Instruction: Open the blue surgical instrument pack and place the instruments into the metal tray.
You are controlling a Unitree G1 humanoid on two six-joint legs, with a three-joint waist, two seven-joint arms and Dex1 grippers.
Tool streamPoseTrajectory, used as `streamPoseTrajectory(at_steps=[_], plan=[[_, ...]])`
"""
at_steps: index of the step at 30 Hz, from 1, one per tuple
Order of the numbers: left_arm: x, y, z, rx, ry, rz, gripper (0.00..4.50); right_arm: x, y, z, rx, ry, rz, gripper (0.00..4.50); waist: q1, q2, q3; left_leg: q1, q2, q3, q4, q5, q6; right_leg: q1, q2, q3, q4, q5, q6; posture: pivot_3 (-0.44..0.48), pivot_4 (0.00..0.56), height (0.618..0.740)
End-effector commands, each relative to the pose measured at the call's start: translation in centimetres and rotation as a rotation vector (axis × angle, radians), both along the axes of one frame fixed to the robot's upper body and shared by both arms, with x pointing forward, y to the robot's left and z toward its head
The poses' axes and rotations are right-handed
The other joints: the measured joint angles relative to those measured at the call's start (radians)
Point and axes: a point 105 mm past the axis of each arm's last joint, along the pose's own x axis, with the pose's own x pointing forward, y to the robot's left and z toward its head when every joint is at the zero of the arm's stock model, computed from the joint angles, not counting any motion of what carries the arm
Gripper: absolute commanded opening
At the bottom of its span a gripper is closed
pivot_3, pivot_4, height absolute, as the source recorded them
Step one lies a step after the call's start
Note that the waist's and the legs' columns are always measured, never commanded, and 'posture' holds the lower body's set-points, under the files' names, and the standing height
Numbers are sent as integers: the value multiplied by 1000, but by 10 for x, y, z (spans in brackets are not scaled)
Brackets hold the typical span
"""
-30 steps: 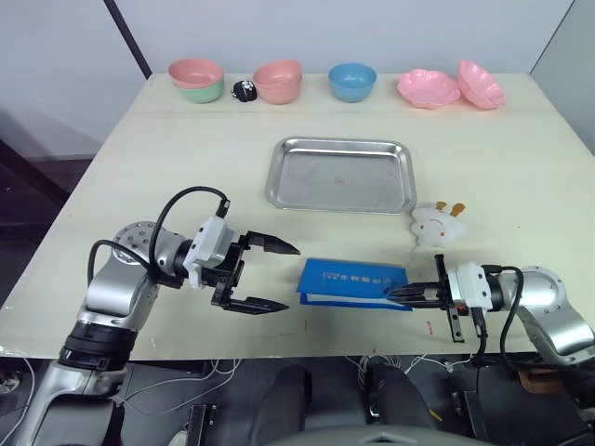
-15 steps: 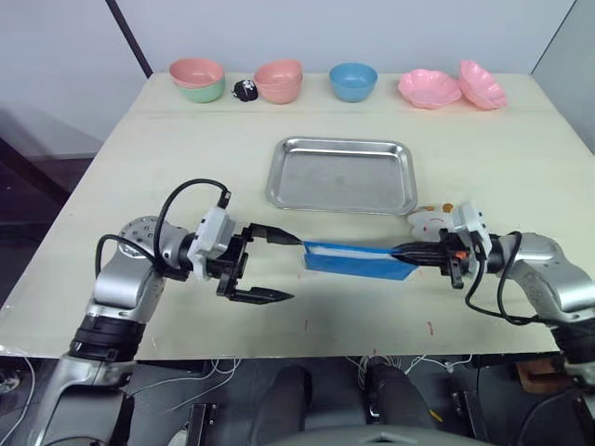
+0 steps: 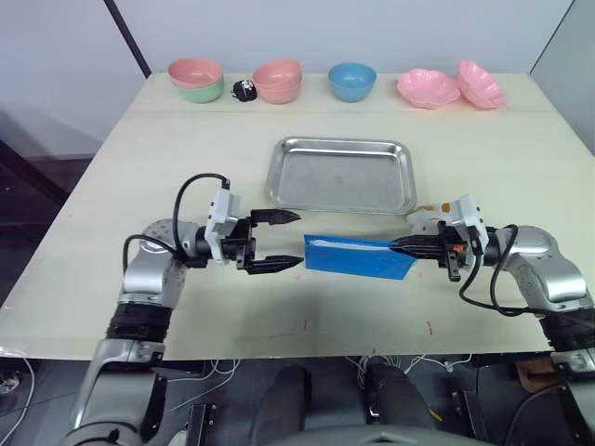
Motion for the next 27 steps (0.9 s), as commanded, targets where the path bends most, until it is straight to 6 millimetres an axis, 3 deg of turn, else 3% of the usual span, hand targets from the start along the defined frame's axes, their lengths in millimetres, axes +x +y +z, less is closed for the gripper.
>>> streamPoseTrajectory(at_steps=[1,5,6,8,13,16,25,27], plan=[[6,-5,-1,5,-26,-7,4500,-2,3,6,6,-37,14,92,-1,0,0,0,0,0,0,0,0,0,0,0,0,0,0,0,150,740],[10,-11,-4,-21,9,-20,4500,-2,4,5,-3,-43,18,92,-3,0,0,0,0,0,0,0,0,0,0,0,0,0,0,0,150,740],[10,-12,-5,-16,8,-29,3969,-2,4,5,-3,-43,17,0,-3,0,0,0,0,0,0,0,0,0,0,0,0,0,0,0,150,740],[10,-13,-5,-12,17,-47,3681,-2,4,5,-7,-46,15,0,-3,0,0,0,0,0,0,0,0,0,0,0,0,0,0,0,150,740],[7,-15,-8,-8,43,-83,1214,-3,4,6,-5,-48,12,0,-3,0,0,0,0,0,0,0,0,0,0,0,0,0,0,0,150,740],[5,-15,-10,-1,55,-93,59,-3,4,6,-6,-50,13,0,-2,0,0,0,0,0,0,0,0,0,0,0,0,0,0,0,150,740],[4,-14,-12,-5,49,-80,59,-2,1,13,5,-34,-11,0,-2,0,0,0,0,0,0,0,0,0,0,0,0,0,0,0,150,740],[4,-13,-11,-8,46,-74,0,-2,-3,17,5,-41,-25,983,-1,0,0,0,0,0,0,0,0,0,0,0,0,0,0,0,150,740]])
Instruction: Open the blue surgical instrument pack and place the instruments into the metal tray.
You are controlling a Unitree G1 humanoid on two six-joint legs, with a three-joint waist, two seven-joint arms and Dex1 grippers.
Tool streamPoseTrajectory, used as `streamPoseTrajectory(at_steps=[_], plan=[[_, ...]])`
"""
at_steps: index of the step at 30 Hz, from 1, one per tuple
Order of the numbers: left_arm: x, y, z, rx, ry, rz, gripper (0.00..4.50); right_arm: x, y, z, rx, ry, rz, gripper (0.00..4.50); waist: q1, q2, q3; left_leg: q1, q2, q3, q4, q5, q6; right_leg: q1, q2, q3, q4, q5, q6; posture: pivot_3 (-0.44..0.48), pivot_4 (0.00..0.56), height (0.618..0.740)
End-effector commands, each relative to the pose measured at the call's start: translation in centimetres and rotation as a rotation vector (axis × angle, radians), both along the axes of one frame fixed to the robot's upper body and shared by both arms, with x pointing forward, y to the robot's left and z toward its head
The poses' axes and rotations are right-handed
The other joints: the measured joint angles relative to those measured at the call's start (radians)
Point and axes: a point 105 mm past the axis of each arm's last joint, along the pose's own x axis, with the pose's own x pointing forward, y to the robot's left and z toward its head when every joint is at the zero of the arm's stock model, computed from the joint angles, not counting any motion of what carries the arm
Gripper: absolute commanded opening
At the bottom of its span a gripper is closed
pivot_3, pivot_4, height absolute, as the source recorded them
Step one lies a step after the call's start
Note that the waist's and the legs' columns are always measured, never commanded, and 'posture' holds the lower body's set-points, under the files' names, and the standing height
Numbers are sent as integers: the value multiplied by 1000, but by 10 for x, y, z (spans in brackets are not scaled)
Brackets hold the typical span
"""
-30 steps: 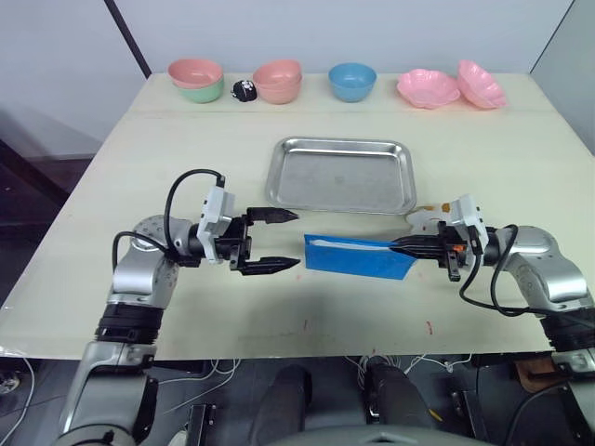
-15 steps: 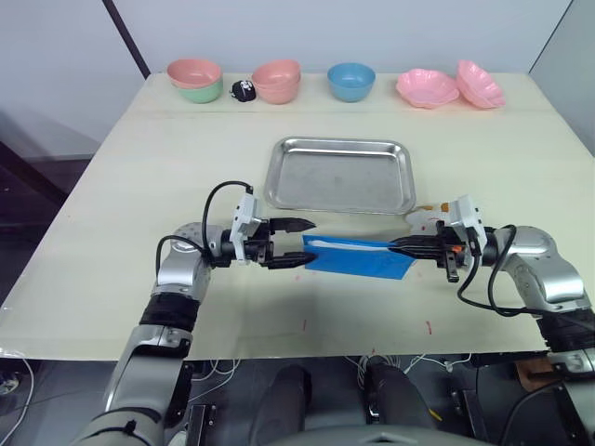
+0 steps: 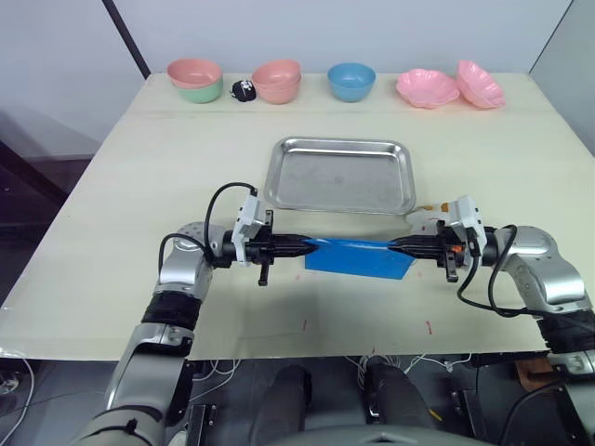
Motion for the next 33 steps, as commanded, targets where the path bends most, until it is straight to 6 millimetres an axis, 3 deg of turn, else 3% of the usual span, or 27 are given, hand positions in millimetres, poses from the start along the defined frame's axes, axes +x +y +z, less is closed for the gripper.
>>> streamPoseTrajectory(at_steps=[1,2,4,8,12,17,23,29,33], plan=[[-2,0,3,-3,-23,-2,0,-1,-6,16,14,-43,-10,1308,1,0,0,0,0,0,0,0,0,0,0,0,0,0,0,0,150,740],[-2,0,3,-4,-26,0,0,0,-10,18,15,-47,-24,2079,2,0,0,0,0,0,0,0,0,0,0,0,0,0,0,0,150,740],[-3,1,4,-7,-31,2,0,1,-20,23,13,-53,-56,2360,2,0,0,0,0,0,0,0,0,0,0,0,0,0,0,0,150,740],[-3,0,6,-9,-38,1,0,6,-40,31,35,-47,-133,4424,4,0,0,-1,0,0,0,0,0,0,-1,0,0,0,0,0,150,740],[-3,0,7,-8,-43,1,0,11,-54,35,42,-57,-183,4424,3,0,0,0,0,0,0,0,0,0,-1,0,0,0,0,0,150,740],[-3,-1,8,-7,-49,-1,0,31,-72,32,10,-113,-328,4424,3,0,0,0,0,1,0,0,0,0,-1,0,0,0,0,0,150,740],[-3,-2,9,-6,-59,-4,0,54,-81,5,-86,-126,-501,4424,3,0,0,-1,0,1,0,0,0,0,0,0,0,0,0,0,150,740],[-3,-2,10,-4,-65,2,0,52,-84,-19,-104,47,-534,4424,3,0,0,-1,0,1,0,0,0,0,-1,0,0,0,0,0,150,740],[-2,0,10,-2,-72,20,0,45,-85,-22,-90,113,-524,3161,3,0,0,-1,0,1,0,0,0,0,-1,0,0,0,0,0,150,740]])
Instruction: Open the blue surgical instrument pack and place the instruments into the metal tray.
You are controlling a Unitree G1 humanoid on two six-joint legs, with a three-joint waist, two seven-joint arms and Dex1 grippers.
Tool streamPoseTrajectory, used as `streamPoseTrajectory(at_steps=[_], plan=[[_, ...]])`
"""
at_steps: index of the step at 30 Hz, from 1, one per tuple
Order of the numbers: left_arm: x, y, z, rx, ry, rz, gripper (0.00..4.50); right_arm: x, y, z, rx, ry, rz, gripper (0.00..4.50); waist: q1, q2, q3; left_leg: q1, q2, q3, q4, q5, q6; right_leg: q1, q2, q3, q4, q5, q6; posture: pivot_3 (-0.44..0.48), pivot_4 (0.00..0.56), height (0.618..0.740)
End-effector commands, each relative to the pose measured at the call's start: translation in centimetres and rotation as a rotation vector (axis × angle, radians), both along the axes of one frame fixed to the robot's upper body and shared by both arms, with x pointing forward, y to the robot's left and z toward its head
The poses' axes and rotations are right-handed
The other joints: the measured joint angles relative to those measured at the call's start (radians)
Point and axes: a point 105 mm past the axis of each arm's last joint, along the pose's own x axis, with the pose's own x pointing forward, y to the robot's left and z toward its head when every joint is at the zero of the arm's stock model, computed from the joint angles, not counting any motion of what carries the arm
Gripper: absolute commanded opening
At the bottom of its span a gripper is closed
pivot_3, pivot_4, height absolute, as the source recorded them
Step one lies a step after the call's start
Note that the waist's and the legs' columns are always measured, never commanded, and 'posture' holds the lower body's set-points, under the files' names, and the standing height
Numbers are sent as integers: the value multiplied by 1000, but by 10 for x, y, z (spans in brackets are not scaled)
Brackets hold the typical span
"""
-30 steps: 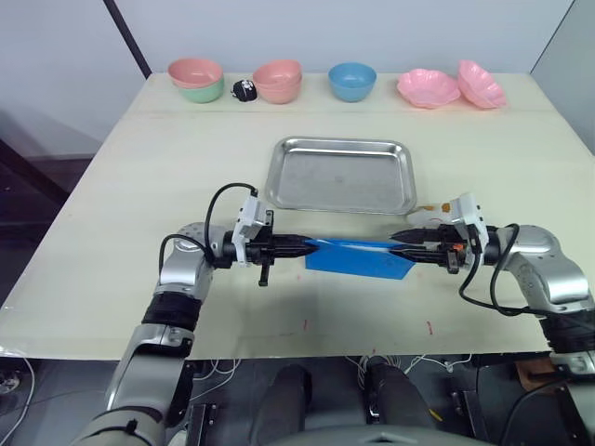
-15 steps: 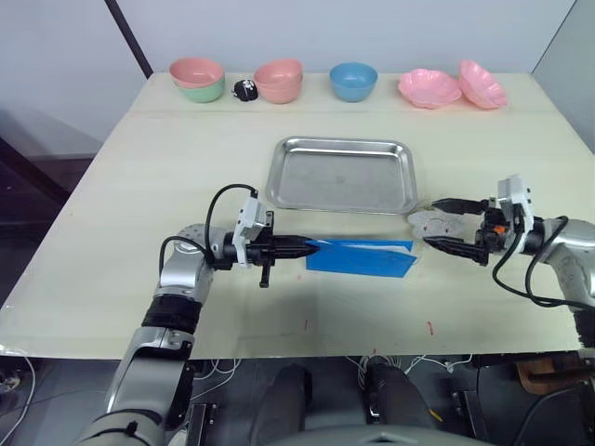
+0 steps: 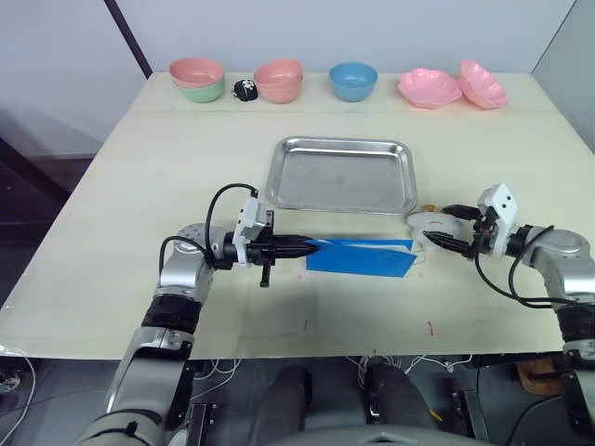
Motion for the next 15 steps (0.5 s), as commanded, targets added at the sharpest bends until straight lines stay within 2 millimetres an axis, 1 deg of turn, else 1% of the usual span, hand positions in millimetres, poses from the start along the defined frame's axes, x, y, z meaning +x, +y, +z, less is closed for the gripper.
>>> streamPoseTrajectory(at_steps=[1,2,3,4,5,6,7,8,15], plan=[[-1,2,9,-1,-56,11,0,-7,-3,6,16,11,10,2558,0,0,0,0,0,0,0,0,0,0,0,0,0,0,0,0,150,740],[-1,2,9,-2,-57,12,0,-9,-4,6,17,16,8,2253,0,0,0,0,0,0,0,0,0,0,0,0,0,0,0,0,150,740],[-2,2,9,-2,-57,13,0,-11,-5,7,18,18,6,2068,0,0,0,0,0,0,0,0,0,0,0,0,0,0,0,0,150,740],[-2,2,9,-2,-57,15,0,-12,-7,8,20,11,1,1549,0,0,0,0,0,0,0,0,0,0,0,0,0,0,0,0,150,740],[-2,2,9,-2,-58,16,0,-12,-8,10,21,6,-3,1178,0,0,0,0,0,0,0,0,0,0,0,0,0,0,0,0,150,740],[-3,2,9,-3,-58,17,0,-13,-9,13,32,-1,-9,658,1,0,0,0,0,0,0,0,0,0,0,0,0,0,0,0,150,740],[-3,1,9,-3,-59,18,0,-15,-12,17,44,-14,-16,242,1,0,0,0,0,0,0,0,0,0,0,0,0,0,0,0,150,740],[-3,1,9,-2,-60,19,0,-17,-14,22,56,-27,-19,6,1,0,0,0,0,0,0,0,0,0,0,0,0,0,0,0,150,740],[-5,0,5,16,-69,19,0,-35,-24,51,159,-86,-38,6,2,0,0,0,0,-1,0,0,0,0,0,0,0,0,0,0,150,740]])
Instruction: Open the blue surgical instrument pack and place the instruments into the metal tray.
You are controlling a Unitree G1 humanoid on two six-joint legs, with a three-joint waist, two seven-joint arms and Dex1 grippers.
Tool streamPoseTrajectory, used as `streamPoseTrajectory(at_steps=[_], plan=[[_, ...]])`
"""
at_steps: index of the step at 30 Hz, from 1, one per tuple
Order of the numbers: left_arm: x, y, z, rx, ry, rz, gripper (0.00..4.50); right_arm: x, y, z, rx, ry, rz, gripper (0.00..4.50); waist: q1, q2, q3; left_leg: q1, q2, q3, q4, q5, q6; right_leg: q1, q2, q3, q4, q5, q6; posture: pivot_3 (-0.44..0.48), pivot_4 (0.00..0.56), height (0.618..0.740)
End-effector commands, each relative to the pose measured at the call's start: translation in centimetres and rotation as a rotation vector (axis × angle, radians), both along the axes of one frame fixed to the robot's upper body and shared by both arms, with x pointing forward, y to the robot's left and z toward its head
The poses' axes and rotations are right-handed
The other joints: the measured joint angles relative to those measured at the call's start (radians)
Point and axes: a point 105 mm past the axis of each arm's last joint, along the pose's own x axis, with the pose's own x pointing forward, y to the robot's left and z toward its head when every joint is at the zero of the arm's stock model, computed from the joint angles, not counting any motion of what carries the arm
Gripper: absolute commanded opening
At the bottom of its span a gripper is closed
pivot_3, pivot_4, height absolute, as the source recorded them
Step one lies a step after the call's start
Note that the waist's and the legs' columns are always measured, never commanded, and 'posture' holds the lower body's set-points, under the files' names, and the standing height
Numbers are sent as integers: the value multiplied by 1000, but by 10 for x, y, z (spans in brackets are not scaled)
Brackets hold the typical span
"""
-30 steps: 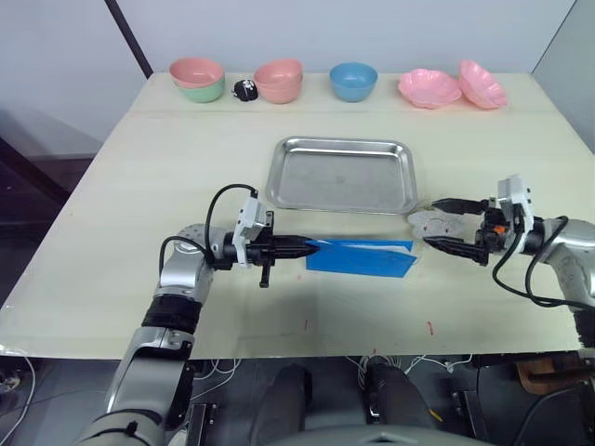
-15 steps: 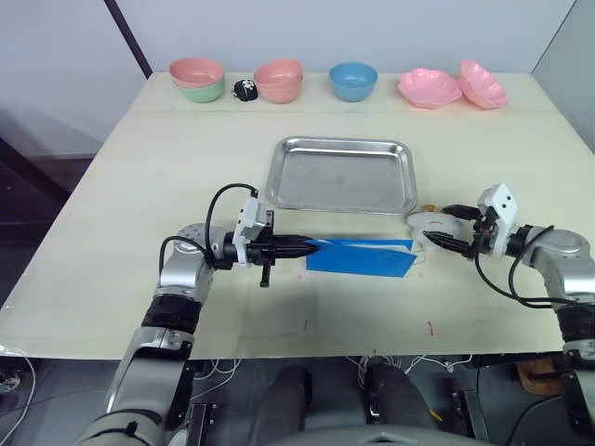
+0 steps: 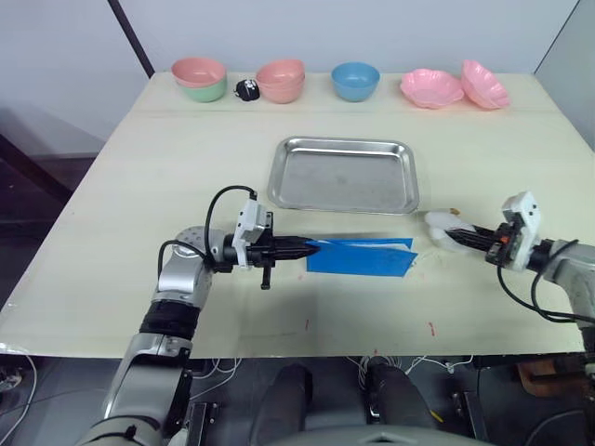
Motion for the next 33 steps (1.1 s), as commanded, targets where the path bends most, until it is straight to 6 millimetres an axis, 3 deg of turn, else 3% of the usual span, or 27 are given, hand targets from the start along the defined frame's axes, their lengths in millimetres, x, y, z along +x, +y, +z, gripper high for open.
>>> streamPoseTrajectory(at_steps=[1,8,12,16,21,29,33], plan=[[-2,0,5,17,-51,-8,0,-8,-6,37,79,-102,-15,6,-1,0,0,0,0,0,0,0,0,0,0,0,0,0,0,0,150,740],[-1,-2,2,32,-54,-11,0,-17,-1,84,237,-189,-11,6,0,0,0,0,0,0,0,0,0,0,0,0,0,0,0,0,150,740],[-1,-3,1,41,-58,-18,0,-19,12,111,322,-234,24,6,-1,0,0,0,0,0,0,0,0,0,0,0,0,0,0,0,150,740],[1,-4,1,44,-62,-20,0,-20,36,124,306,-261,94,6,1,0,0,0,0,0,0,0,0,0,0,0,0,0,0,0,150,740],[3,-7,1,42,-67,-20,0,-17,75,127,227,-290,200,6,0,0,0,0,0,0,0,0,0,0,0,0,-1,0,0,0,150,740],[6,-8,1,37,-74,-13,0,-7,134,96,6,-361,371,6,-1,0,0,-1,0,0,0,0,0,0,0,-1,-1,0,0,0,150,740],[6,-8,2,34,-77,-10,0,-2,157,93,-13,-437,424,6,-2,0,0,-1,0,-1,0,0,0,0,0,-1,-1,0,0,0,150,740]])
